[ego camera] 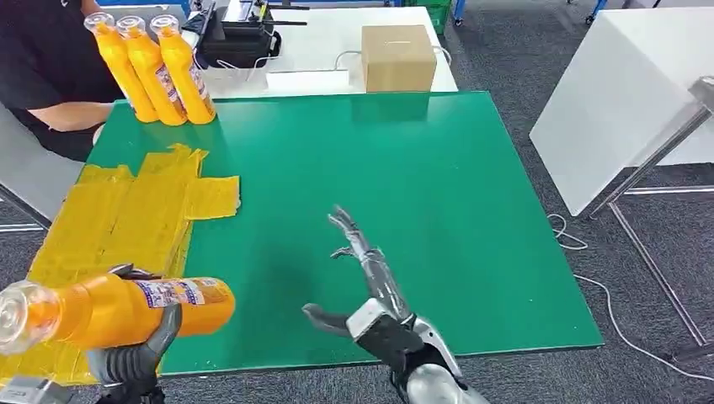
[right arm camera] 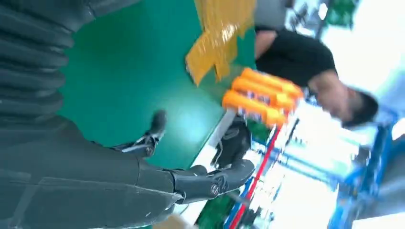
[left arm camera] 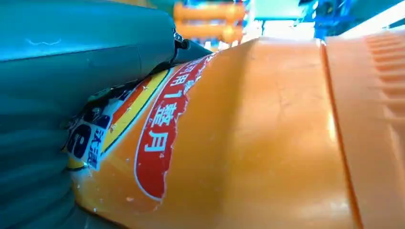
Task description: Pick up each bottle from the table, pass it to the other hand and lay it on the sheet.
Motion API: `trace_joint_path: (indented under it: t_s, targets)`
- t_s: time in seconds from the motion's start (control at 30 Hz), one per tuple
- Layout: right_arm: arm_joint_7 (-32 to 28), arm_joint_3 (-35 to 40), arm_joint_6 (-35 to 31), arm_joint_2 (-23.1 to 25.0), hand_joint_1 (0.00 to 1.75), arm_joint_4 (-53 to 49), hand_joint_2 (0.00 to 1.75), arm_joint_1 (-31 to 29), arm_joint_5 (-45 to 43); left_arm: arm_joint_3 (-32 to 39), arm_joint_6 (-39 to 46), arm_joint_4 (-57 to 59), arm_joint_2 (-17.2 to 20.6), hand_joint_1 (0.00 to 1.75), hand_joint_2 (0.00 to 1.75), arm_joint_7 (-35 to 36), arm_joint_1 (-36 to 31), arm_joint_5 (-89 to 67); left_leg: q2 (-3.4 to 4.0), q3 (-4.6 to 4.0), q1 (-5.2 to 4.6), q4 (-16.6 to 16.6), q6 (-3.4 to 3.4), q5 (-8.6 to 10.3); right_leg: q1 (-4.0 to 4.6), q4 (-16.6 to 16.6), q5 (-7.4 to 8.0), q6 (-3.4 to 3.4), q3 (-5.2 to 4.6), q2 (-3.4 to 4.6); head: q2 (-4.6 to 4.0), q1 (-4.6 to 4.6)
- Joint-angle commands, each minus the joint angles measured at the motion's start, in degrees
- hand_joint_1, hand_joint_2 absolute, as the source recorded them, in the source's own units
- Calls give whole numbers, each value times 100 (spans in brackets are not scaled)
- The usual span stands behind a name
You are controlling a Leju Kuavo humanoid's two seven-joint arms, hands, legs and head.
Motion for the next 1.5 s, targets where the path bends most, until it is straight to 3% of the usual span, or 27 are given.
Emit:
trace_joint_path:
  t_s: [0.03,0.17,0.23,0.37,0.53,0.7,0.77,0.9,1.07,1.1,1.5]
  targets:
    - [-85,-744,272,-94,0,-246,0,419,-391,549,567,788,619,175,175,226,-648,-1364,-15,19,-4,-12,-6,4,-3,-6,-5,-3,19,-23,0,0]
    - [-75,-729,302,-98,0,-222,0,390,-347,624,711,962,702,175,175,270,-779,-1781,-9,29,-1,-15,-7,6,-1,-10,-4,-5,29,-19,0,0]
    - [-108,-725,444,-99,0,-206,0,370,-513,637,1513,1250,931,175,175,606,-906,-3506,1,29,1,-13,-8,6,0,-7,0,-8,26,-9,0,0]
    - [-186,-691,642,-86,0,-35,0,193,-754,572,2082,2001,1476,175,175,1299,-1169,-5580,-1,25,-1,-13,-7,11,-1,-4,4,-7,20,-10,0,2]
    - [-170,-547,971,-53,0,218,0,-83,-997,240,1849,3732,1957,175,175,1862,-1733,-6764,7,40,-2,-23,-11,13,-3,-10,6,-10,33,-4,0,0]
    - [-145,-499,1057,-41,0,265,0,-173,-1055,114,1662,4489,2009,175,175,1989,-2083,-6702,4,38,2,-19,-11,13,0,-9,5,-9,33,-9,0,0]
    - [-55,-340,1241,-45,0,392,0,-380,-1111,-8,1634,5493,2146,175,175,2352,-2595,-7091,6,42,6,-19,-14,11,3,-10,3,-9,39,-9,0,0]
    - [-34,-174,1328,-24,0,548,0,-541,-1170,-20,1935,6972,2239,175,175,2408,-3322,-7218,-17,42,0,-25,-13,23,-2,-10,4,-10,41,-26,0,7]
    - [-44,-131,1376,-53,0,572,0,-547,-1264,-52,2056,7558,2325,175,175,2538,-3551,-7473,7,38,5,-16,-11,19,2,-1,8,-12,33,-6,0,4]
    - [-44,-127,1376,-56,0,571,0,-543,-1264,-24,2028,7585,2311,3,0,2534,-3567,-7434,6,29,3,-11,-9,20,0,7,9,-10,26,-2,0,0]
    - [-16,-73,1403,-105,0,638,0,-542,-1297,-2,2255,7190,2145,0,0,2208,-3330,-7255,16,47,8,-19,-45,41,8,13,25,-35,32,7,0,0]
